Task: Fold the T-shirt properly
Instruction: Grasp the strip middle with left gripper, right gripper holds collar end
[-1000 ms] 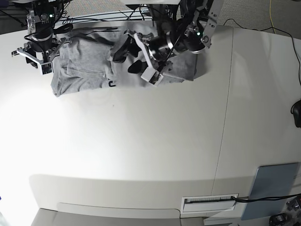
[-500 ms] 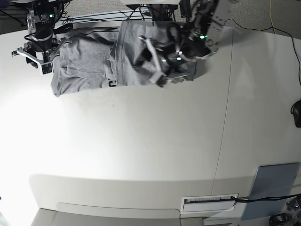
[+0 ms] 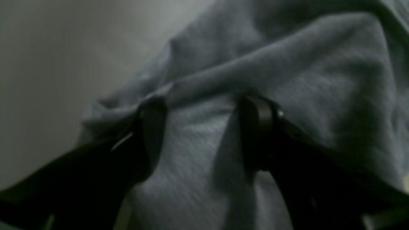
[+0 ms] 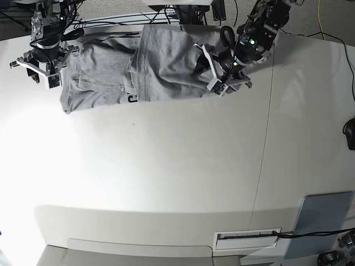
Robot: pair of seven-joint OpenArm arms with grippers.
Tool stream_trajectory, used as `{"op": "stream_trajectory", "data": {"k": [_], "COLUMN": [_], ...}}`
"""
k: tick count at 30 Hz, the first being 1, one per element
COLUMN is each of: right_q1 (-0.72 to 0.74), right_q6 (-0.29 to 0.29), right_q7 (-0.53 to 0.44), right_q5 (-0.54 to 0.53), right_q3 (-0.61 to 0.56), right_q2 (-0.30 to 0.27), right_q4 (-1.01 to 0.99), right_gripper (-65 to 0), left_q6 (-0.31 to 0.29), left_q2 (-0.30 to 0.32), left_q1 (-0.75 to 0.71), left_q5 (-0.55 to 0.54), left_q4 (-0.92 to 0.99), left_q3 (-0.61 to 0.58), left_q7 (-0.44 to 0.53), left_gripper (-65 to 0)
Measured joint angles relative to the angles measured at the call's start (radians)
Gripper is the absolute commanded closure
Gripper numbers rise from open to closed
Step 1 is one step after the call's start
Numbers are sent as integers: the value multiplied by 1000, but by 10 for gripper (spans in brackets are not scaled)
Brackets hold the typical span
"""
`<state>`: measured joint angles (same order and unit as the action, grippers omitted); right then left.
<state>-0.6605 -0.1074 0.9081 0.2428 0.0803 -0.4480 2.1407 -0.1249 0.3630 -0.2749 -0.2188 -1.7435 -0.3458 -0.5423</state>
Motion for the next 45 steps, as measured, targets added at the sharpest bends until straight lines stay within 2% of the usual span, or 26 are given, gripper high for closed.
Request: {"op": "stream_trajectory", "data": {"k": [2,7,9,12,17,23,27,29,32,36,39,42,45], "right_q1": [1,1,1,1,34,99,124,130,161,222,257,285,287], "right_q6": [-21,-24,5,54,147,162,177,132,134,217,264,266,275], "right_q7": [0,0,0,-2,4,24,19,6,19,58,90,107,89], "right_q5": [8,7,3,-74,-246,-284,-311,-345,-412,-542,-596,-628,-678], "right_q3": [0,0,0,0,0,0,0,0,1,0,0,0,5], "right_q2": [0,0,0,0,2,2,3,3,22,80,106,121,119], "right_q4": [0,0,0,0,0,0,-10,-45,-102,-188,-236,-285,-317], "right_gripper": [-212,-212,-212,-213,-213,-213,-213,-213,-213,-213,-213,-213,-213], "left_q6": [-11,-48,-82,-148,-336,-429,-444,-445,-446,-445,-445,-417,-418], "left_q2": [-7,-5,1,9,9,11,11,11,11,11,10,11,11], "left_q1": [11,10,11,13,7,2,2,1,2,2,2,2,2], "left_q5": [23,81,95,98,-43,-247,-363,-423,-481,-485,-494,-493,-497], "left_q4": [24,38,42,48,52,-23,-102,-142,-187,-207,-208,-208,-208], "left_q3": [10,93,156,248,359,448,507,522,532,533,532,533,533], "left_q7": [27,65,60,42,-27,-89,-135,-171,-211,-219,-227,-248,-251], "left_gripper": [-376,-375,-375,-375,-375,-375,-375,-375,-375,-375,-375,-375,-375]}}
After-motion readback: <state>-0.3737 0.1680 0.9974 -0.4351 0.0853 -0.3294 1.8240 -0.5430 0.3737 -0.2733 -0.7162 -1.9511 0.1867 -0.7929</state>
